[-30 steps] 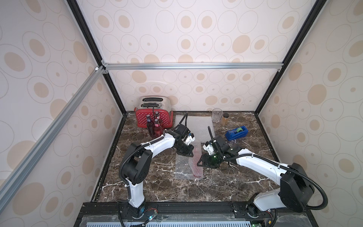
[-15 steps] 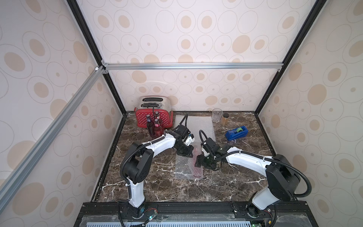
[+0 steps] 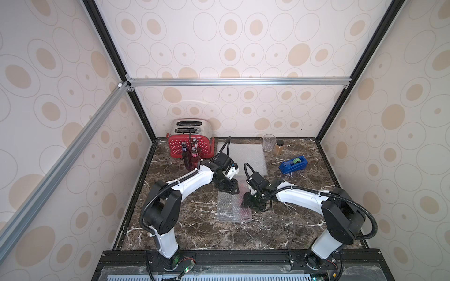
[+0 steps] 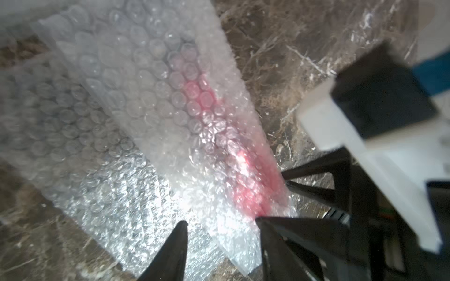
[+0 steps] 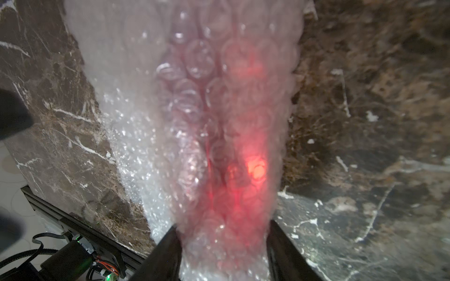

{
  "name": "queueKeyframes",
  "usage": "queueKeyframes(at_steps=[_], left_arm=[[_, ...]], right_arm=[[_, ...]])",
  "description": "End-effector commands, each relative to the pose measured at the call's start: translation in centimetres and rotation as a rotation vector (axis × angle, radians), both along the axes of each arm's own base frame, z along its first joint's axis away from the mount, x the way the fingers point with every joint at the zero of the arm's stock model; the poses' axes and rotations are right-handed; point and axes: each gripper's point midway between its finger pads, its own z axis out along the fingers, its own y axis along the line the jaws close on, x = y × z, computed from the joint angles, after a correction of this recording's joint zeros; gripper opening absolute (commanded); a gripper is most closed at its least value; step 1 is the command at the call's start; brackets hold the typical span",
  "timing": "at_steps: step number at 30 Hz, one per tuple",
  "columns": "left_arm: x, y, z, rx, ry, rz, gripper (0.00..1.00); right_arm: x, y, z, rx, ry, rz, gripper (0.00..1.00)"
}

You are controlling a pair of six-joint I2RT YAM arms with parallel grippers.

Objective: Wrap wine bottles in bubble wrap
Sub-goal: Wrap the wine bottle in bubble wrap.

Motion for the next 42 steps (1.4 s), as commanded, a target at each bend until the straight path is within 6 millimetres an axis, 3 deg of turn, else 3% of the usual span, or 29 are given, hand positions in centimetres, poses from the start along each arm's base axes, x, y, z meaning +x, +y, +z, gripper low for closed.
queueKeyframes(at_steps=[1,6,12,20,33,42], left_arm=[[-1.6,0.0,-1.0,-0.030,0.065,-0.012,0.31],[-0.8,-0.3,-3.0,0.000,0.100,0.008,0.19],[-0.8,-1.3,-4.8,-0.032,0.178,0.040,0.20],[-1.1,-1.3,-6.1,-0.027,0.210,0.050,0.19],[-1.1,-1.3,-6.8,-0.014,0.234,0.053,0.17],[-1.3,-1.7,-7.3,-0.013,0.255,0.042,0.17]], right_arm=[[-0.8,-0.8,-1.4,-0.047,0.038,-0.019,0.56],[-0.8,-0.7,-1.3,-0.039,0.045,-0.022,0.56],[-0.8,1.0,-0.4,0.025,0.042,-0.004,0.57],[-0.8,2.4,0.6,0.037,0.040,0.038,0.60],[-0.8,0.7,2.2,0.005,-0.002,0.063,0.68],[0.3,-0.3,2.3,0.021,-0.021,0.080,0.61]])
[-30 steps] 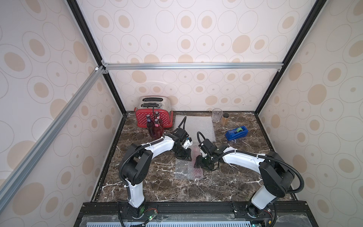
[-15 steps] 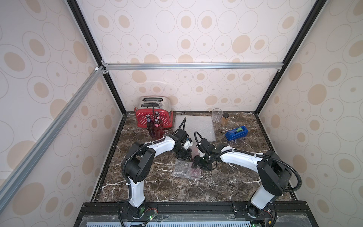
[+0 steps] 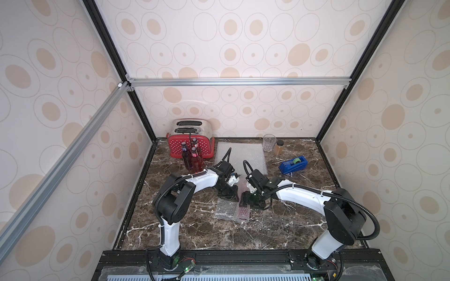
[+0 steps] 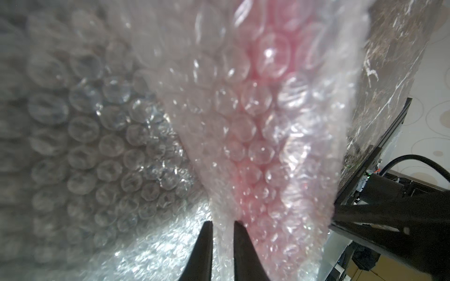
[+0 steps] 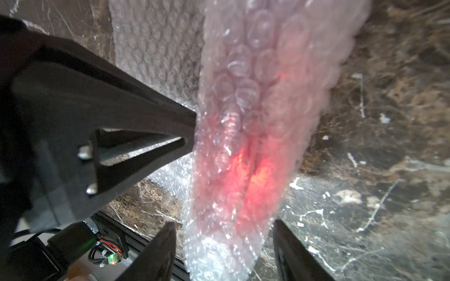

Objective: Wrap wine bottles in bubble wrap
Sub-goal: Wrap the wine bottle in bubble wrap.

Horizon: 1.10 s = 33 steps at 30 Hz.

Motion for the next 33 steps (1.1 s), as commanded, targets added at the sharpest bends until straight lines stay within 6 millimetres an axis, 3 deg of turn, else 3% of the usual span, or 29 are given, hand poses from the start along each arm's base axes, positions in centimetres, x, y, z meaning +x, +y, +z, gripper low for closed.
queueKeyframes(at_steps=[1,6,15,25,33], left_arm=[[-0.1,-0.6,0.0,-0.004,0.020,-0.012,0.17],[-0.3,-0.8,0.0,0.000,0.021,-0.026,0.15],[-0.2,-0.1,0.1,0.035,0.002,-0.011,0.12],[0.7,4.1,0.6,0.095,-0.045,0.113,0.13],[1.3,5.4,2.4,0.079,-0.094,0.143,0.16]], right_arm=[[0.3,-0.7,0.4,-0.006,-0.010,0.005,0.58],[0.1,0.2,-0.6,-0.019,0.029,0.028,0.46],[0.0,2.2,-1.2,-0.025,0.043,0.059,0.44],[0.3,2.6,-1.0,-0.050,0.035,0.057,0.44],[0.6,3.0,-1.1,-0.068,0.034,0.069,0.44]])
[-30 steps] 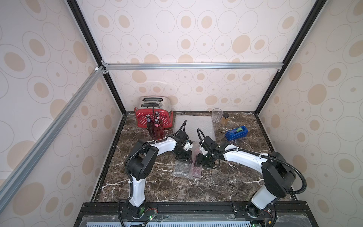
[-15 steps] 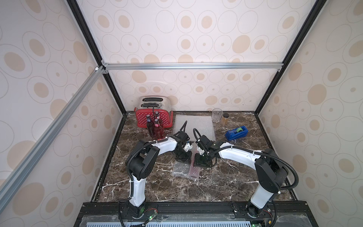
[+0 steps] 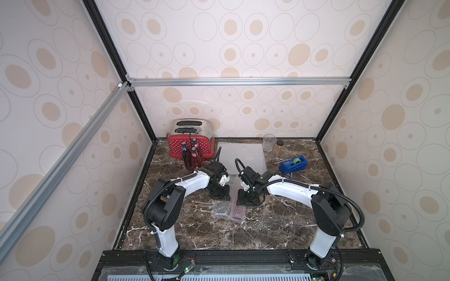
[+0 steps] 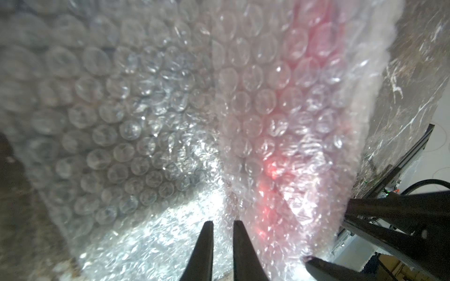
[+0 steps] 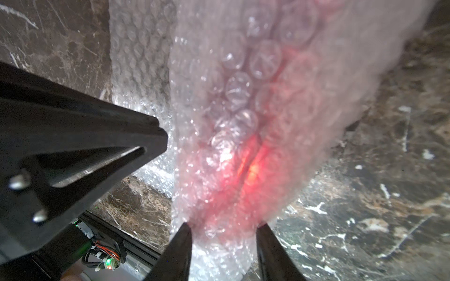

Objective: Wrap wine bottles in bubble wrap
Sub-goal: Wrap the wine bottle in bubble wrap.

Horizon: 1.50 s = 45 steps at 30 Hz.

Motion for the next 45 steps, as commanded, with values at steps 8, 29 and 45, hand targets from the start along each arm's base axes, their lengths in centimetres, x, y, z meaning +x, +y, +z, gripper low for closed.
queueKeyframes(at_steps=[8,29,45], left_arm=[[0.6,-1.3,4.1,-0.137,-0.062,-0.027,0.19],[-0.5,-5.6,0.2,-0.126,0.075,-0.118,0.10],[-1.2,-6.1,-0.9,-0.082,0.097,-0.152,0.07]], right_arm=[[0.0,0.5,0.0,-0.023,-0.001,0.014,0.45],[-1.9,-3.5,0.7,-0.035,-0.041,-0.075,0.65],[-1.4,-3.0,-1.8,-0.042,-0.002,-0.111,0.63]])
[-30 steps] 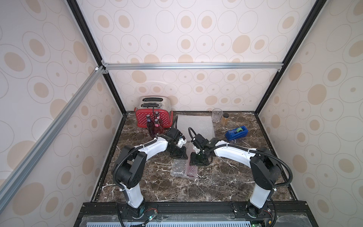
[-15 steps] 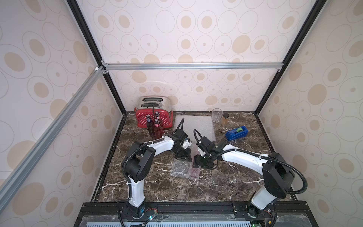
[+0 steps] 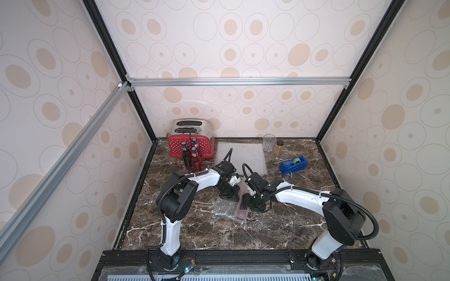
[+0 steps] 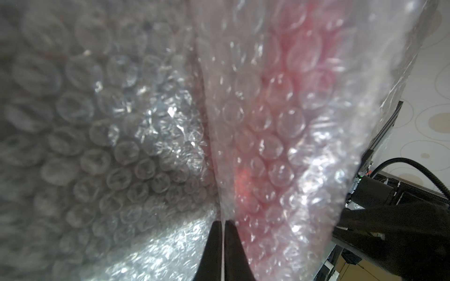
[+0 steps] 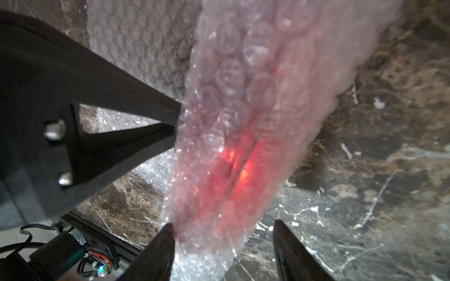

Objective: Wrap wine bottles in bubble wrap
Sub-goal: Wrap the wine bottle in bubble wrap.

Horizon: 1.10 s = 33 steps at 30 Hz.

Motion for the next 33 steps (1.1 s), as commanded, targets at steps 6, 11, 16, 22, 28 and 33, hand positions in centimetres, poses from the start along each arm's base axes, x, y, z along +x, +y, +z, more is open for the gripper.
queueKeyframes(at_steps=[6,11,16,22,28,33], left_arm=[[-0.9,0.4,0.3,0.032,-0.011,-0.026,0.05],[-1.7,0.6,0.5,0.009,0.007,-0.004,0.01],[-2.6,0.4,0.7,-0.038,0.042,0.028,0.00],[-2.9,-0.4,0.5,-0.085,0.084,0.041,0.00],[-2.9,-0.5,0.2,-0.088,0.095,0.040,0.00],[-1.4,1.9,0.4,0.016,0.021,0.064,0.09]], right_arm=[[0.4,1.0,-1.2,-0.023,0.037,0.005,0.59],[0.3,1.5,-1.3,-0.040,0.053,0.040,0.58],[0.3,1.6,-1.3,-0.057,0.055,0.058,0.59],[0.6,1.9,-1.4,-0.064,0.056,0.075,0.63],[0.9,1.3,-2.2,-0.101,0.055,0.060,0.66],[1.1,0.6,-3.3,-0.160,0.068,0.035,0.62]])
